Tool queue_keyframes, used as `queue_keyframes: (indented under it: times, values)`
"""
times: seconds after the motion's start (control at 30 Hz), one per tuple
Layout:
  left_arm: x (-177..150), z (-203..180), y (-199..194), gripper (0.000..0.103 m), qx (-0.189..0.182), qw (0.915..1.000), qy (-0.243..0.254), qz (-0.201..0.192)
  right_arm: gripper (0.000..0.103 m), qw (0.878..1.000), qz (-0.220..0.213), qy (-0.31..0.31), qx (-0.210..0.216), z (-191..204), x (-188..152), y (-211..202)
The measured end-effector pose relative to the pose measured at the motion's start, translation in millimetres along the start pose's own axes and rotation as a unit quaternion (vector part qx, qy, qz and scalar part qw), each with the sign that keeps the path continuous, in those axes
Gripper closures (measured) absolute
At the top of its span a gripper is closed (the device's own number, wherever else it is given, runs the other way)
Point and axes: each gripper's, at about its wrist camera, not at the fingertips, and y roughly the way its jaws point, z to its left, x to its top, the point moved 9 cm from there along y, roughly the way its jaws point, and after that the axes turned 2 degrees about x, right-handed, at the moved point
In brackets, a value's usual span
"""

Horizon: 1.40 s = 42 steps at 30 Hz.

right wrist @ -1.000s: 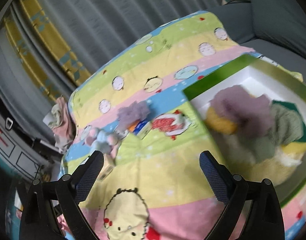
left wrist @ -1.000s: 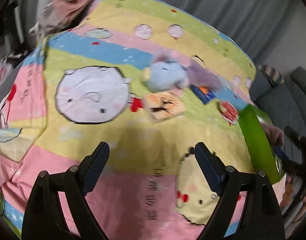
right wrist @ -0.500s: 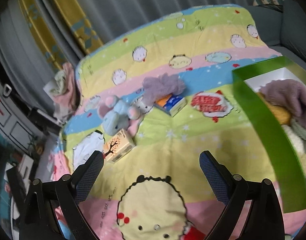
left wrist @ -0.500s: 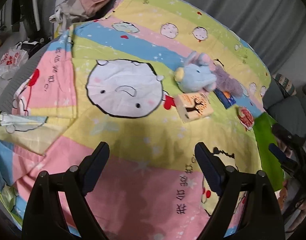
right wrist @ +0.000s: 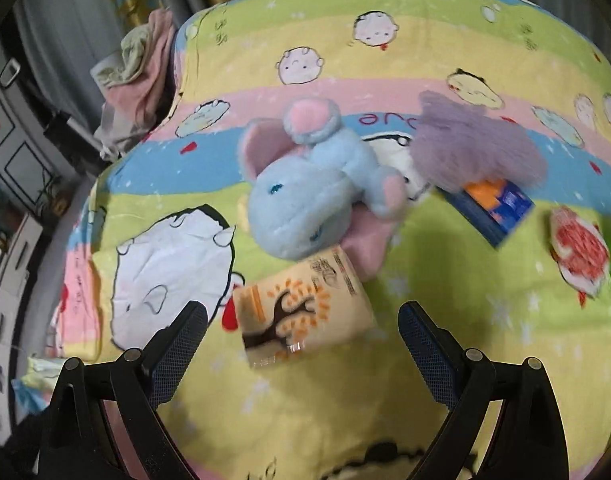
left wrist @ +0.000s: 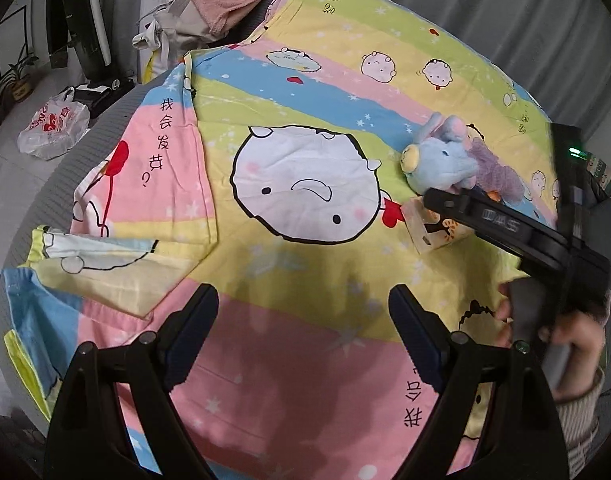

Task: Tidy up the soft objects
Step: 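Grasp the beige tree-print tissue pack with the right gripper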

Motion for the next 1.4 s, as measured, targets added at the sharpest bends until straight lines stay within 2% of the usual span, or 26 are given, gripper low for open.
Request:
queue_keyframes:
  times: [0.17, 0.27, 0.33, 0.4, 0.5, 0.63, 0.7, 0.83, 0.93, 1.0, 1.1, 1.33, 1.37, 1.4]
  values:
    - [0, 5, 0, 0.016, 0.003, 1.0, 0.0, 0.005, 0.006, 0.999, 0.027, -0.03, -0.021, 6, -3, 24]
    - [0, 7, 0, 0.016, -0.002, 0.9999, -0.007, 0.007, 0.007, 0.999, 0.016, -0.025, -0.035, 1, -3, 30]
    - [0, 8, -1, 0.016, -0.003, 0.9999, -0.009, 0.006, 0.021, 0.999, 0.009, -0.01, -0.037, -5, -3, 26]
    - [0, 7, -1, 0.016, -0.002, 0.9999, -0.01, 0.006, 0.021, 0.999, 0.01, 0.001, -0.037, -11, -5, 18]
    - [-2, 4, 0, 0.016, -0.007, 0.9999, -0.01, 0.01, 0.021, 1.0, 0.011, 0.017, -0.001, -11, -14, -5]
    - [-8, -6, 1, 0.016, -0.015, 0.9998, -0.004, 0.015, 0.021, 0.999, 0.019, 0.032, -0.004, -18, -37, -43]
    - [-13, -12, 3, 0.016, -0.017, 0.9997, 0.001, 0.019, 0.021, 0.999, 0.038, 0.037, 0.002, -20, -55, -57]
    - [-24, -27, 9, 0.016, -0.022, 0.9992, 0.011, 0.033, 0.02, 0.995, 0.062, 0.072, 0.013, -30, -87, -68]
    - [-31, -37, 13, 0.016, -0.025, 0.9987, 0.021, 0.04, 0.017, 0.994, 0.075, 0.075, -0.003, -41, -104, -63]
    - [-35, -44, 14, 0.016, -0.026, 0.9983, 0.03, 0.042, 0.013, 0.994, 0.074, 0.08, -0.01, -49, -107, -63]
    - [-40, -51, 13, 0.016, -0.031, 0.998, 0.035, 0.042, 0.012, 0.994, 0.065, 0.083, -0.001, -52, -106, -72]
    - [-54, -87, 9, 0.018, -0.1, 0.9927, 0.04, 0.054, 0.014, 0.993, 0.024, 0.107, 0.035, -65, -94, -96]
    - [-58, -95, 8, 0.02, -0.116, 0.9906, 0.044, 0.058, 0.017, 0.994, 0.02, 0.105, 0.035, -66, -92, -98]
    - [-61, -102, 7, 0.021, -0.129, 0.9887, 0.046, 0.061, 0.03, 0.994, 0.013, 0.101, 0.034, -67, -90, -100]
